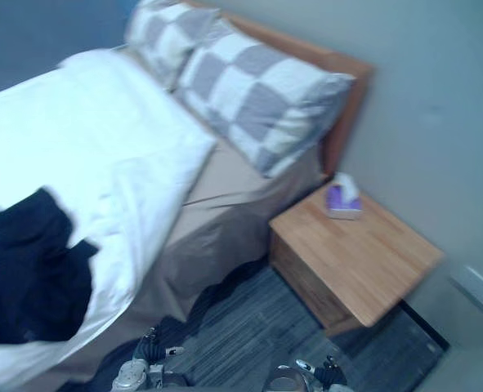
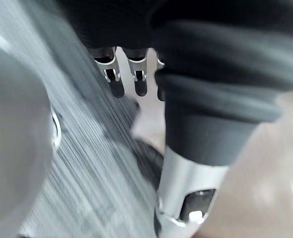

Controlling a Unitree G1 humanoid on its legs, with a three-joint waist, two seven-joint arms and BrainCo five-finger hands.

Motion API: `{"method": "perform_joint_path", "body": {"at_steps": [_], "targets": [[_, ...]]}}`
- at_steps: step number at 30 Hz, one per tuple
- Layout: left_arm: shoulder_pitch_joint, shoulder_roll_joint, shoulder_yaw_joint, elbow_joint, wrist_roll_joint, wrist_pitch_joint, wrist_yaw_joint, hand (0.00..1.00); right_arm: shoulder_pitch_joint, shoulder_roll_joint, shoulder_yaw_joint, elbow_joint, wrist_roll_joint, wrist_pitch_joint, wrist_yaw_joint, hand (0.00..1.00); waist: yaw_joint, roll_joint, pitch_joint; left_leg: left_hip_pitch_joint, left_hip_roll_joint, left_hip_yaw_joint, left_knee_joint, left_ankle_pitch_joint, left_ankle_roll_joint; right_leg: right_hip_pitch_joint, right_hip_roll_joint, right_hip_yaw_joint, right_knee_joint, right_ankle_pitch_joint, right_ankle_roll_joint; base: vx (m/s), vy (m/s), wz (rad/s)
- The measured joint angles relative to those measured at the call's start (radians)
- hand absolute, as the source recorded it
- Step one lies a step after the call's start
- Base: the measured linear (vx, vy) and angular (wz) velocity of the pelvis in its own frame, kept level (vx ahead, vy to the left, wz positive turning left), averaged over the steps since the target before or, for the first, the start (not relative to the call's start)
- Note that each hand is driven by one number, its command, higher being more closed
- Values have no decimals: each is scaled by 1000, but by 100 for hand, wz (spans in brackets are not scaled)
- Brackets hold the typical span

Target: Tidy the bed and pick cloth on bed and put in laundry

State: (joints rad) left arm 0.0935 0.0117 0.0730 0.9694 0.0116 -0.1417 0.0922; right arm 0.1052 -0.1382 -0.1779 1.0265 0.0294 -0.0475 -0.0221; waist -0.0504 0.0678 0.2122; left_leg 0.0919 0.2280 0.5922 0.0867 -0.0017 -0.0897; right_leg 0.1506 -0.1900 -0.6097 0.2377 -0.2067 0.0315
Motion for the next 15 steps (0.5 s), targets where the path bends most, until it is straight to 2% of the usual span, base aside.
{"method": "perform_joint_path", "body": {"at_steps": [1,3,5,8,9,10,11,12,13,14,15], "targets": [[8,-1,5,-5,-12,0,0,0,1,2,-2,0,-3,-1,-1,0,4,-2,-1,13,-21,-16,-37,16,1,18,-6,-14,-12,3,5,99,278,121],[12,10,4,-3,-21,0,0,0,5,14,-7,4,-5,2,-1,0,9,-22,-7,37,-81,-111,-134,60,13,77,-31,-94,-31,13,22,85,259,123],[11,19,5,-3,-21,-1,-3,0,6,26,-7,3,-6,1,0,0,13,-36,-16,35,-110,-154,-166,73,26,87,-56,-129,-13,14,30,81,214,96],[9,47,5,-2,-21,0,-7,0,-9,50,-6,3,-6,2,1,0,20,-74,-10,36,-146,-193,-183,79,34,85,-117,-148,86,3,48,74,135,63],[9,64,5,2,-20,0,-7,0,-16,59,-2,2,-7,2,2,0,18,-95,-6,40,-161,-209,-183,78,35,68,-156,-142,186,8,55,47,93,48],[9,70,4,2,-20,0,-7,0,-17,61,-1,0,-10,2,4,0,17,-103,-5,43,-166,-226,-183,76,39,57,-173,-132,233,12,55,59,126,66],[9,80,-1,4,-18,1,-8,0,-14,61,-2,-4,-11,2,7,0,14,-111,-8,44,-166,-273,-183,65,55,12,-188,-44,344,40,14,9,126,81],[5,84,-7,9,-14,2,-8,0,-8,61,3,-14,-8,-3,11,0,4,-100,-4,37,-146,-316,-183,62,57,-50,-137,110,379,-27,27,-31,127,93],[3,90,-6,10,-7,2,-7,0,-8,58,11,-15,-8,-2,11,0,3,-99,-4,31,-131,-337,-184,60,59,-67,-86,188,345,-64,38,-145,97,104],[-2,100,-4,24,2,1,-8,0,-7,56,34,-19,-6,-3,11,0,5,-99,-2,22,-113,-372,-185,62,61,-94,6,338,264,-92,41,-165,35,82],[-7,103,-4,33,3,0,-8,0,-5,56,37,-20,-4,-3,11,0,6,-100,-2,19,-111,-393,-189,63,60,-97,41,400,220,-92,42,-266,-22,103]]}}
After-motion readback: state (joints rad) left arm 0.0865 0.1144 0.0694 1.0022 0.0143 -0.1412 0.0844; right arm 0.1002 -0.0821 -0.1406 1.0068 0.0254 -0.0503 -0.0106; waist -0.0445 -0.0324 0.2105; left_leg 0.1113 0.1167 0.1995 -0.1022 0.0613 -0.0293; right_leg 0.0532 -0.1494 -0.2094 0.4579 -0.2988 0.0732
